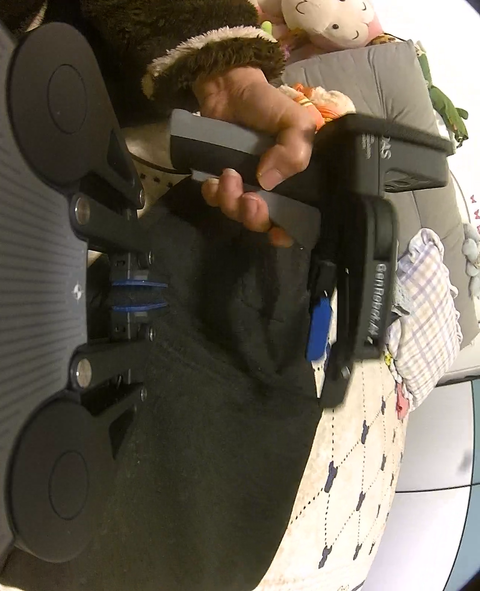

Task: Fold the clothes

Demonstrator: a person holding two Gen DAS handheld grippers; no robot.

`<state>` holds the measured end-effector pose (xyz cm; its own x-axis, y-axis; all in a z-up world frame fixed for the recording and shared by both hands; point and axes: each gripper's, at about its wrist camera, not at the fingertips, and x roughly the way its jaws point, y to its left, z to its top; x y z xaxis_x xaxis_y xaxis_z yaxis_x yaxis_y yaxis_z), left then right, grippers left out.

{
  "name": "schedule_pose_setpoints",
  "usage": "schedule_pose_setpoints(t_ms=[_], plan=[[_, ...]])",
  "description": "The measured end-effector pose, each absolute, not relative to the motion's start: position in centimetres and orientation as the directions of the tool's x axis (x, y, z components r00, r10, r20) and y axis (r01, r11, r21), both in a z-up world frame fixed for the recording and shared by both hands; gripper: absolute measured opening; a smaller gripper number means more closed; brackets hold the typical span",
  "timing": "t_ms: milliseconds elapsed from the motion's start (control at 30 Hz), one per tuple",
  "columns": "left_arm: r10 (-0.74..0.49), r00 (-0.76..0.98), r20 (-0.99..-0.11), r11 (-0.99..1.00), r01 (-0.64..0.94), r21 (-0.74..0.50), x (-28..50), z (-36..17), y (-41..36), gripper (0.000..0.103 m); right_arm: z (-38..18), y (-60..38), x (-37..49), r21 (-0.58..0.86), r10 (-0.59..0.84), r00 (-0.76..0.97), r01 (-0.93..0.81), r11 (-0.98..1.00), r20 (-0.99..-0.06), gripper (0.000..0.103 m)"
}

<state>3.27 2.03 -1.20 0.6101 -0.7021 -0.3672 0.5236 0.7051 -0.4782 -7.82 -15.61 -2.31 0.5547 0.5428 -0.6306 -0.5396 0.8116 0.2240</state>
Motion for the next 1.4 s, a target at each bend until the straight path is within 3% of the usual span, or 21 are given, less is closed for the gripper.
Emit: schedule_pose_setpoints(t_ms=[67,167,367,467,733,867,1000,1200,1400], plan=[[-0.743,0.564,-0.359,0.667,0.584,-0.464,3.2,-1.4,0.6,0.062,-2.0,-16.0,-7.8,0.230,0.545,0.558,-0.535,0.813,-0.626,0.013],[-0.751,0.535,-0.389,0.660,0.626,-0.414,3.4,-1.9,-1.3,0.062,-1.0,-17.7,-8.0,0.256,0.556,0.576,-0.520,0.815,-0.599,0.028],[-0.703,0.548,-0.454,0.705,0.621,-0.343,4.1,-3.1,-2.5,0.062,-0.4,-23.1,-8.7,0.147,0.402,0.733,-0.390,0.909,-0.549,0.034],[-0.659,0.575,-0.485,0.743,0.597,-0.303,4.4,-3.9,-2.8,0.062,-1.7,-24.7,-8.6,0.083,0.296,0.768,-0.305,0.949,-0.568,0.035],[-0.627,0.592,-0.506,0.767,0.583,-0.269,4.3,-4.8,-3.0,0.058,-4.5,-24.8,-10.1,-0.022,0.232,0.775,-0.302,0.953,-0.587,0.035],[-0.620,0.591,-0.516,0.768,0.590,-0.247,3.2,-4.1,-3.2,0.068,-4.1,-25.1,-10.3,-0.019,0.227,0.789,-0.289,0.957,-0.571,0.035],[-0.612,0.601,-0.514,0.775,0.586,-0.238,1.6,-3.7,-2.7,0.069,-3.2,-24.6,-9.7,-0.043,0.203,0.802,-0.273,0.961,-0.561,0.041],[-0.573,0.637,-0.515,0.819,0.466,-0.335,0.0,-2.9,0.4,0.080,-2.4,-22.8,-8.9,-0.068,0.212,0.811,-0.295,0.953,-0.546,0.043],[-0.466,0.731,-0.499,0.883,0.351,-0.312,-2.8,-1.6,3.8,0.087,-1.6,-20.9,-8.3,-0.073,0.231,0.820,-0.313,0.947,-0.524,0.050]])
